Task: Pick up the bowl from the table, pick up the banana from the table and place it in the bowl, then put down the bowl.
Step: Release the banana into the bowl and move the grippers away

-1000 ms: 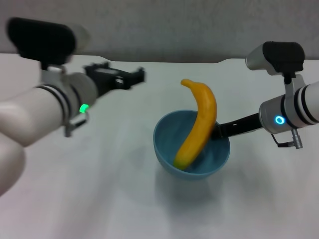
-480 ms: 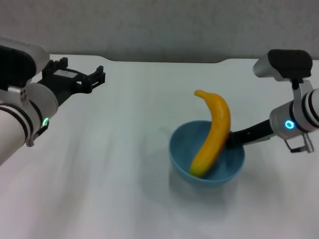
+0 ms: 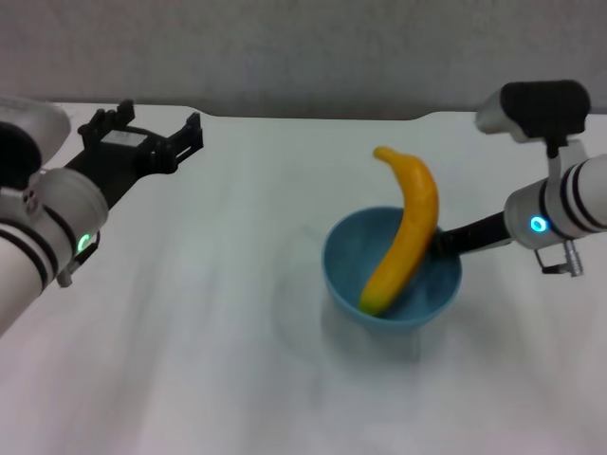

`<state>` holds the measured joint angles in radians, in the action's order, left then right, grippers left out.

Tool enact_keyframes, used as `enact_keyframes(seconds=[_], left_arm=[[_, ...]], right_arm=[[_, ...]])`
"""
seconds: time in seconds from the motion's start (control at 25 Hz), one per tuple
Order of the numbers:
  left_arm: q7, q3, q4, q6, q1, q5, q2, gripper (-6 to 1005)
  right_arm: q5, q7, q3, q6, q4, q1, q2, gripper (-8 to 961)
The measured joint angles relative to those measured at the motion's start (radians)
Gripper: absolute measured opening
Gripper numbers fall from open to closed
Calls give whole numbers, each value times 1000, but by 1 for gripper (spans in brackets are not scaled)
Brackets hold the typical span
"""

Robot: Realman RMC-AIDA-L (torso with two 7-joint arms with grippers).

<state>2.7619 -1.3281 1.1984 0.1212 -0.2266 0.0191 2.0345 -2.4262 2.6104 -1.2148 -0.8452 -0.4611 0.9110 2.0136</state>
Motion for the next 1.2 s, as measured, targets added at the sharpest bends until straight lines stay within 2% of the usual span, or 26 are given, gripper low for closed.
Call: enact_keyframes(seconds=[0.12,0.36,0.64,0.8,1.2], left_arm=[[-8,0,-14,6,2,0,0,908],[-24,-4,-23,1,14,0,0,908],[-24,2,-19,7,20,1,0,908],[-24,5,-12,8,28,2,-1,908],[-24,6,-12,11,30,1,-1,909]], right_arm=[[8,0,-9,-17,7,1,6,26],[109,-1,-92,-52,9,-16,5,27],[113,-2,-127,-72,-15,-57,3,27],[115,-1,-127,-72,-95,-118,3,28],[132,-1,-122,-57,-120,-129,0,29]])
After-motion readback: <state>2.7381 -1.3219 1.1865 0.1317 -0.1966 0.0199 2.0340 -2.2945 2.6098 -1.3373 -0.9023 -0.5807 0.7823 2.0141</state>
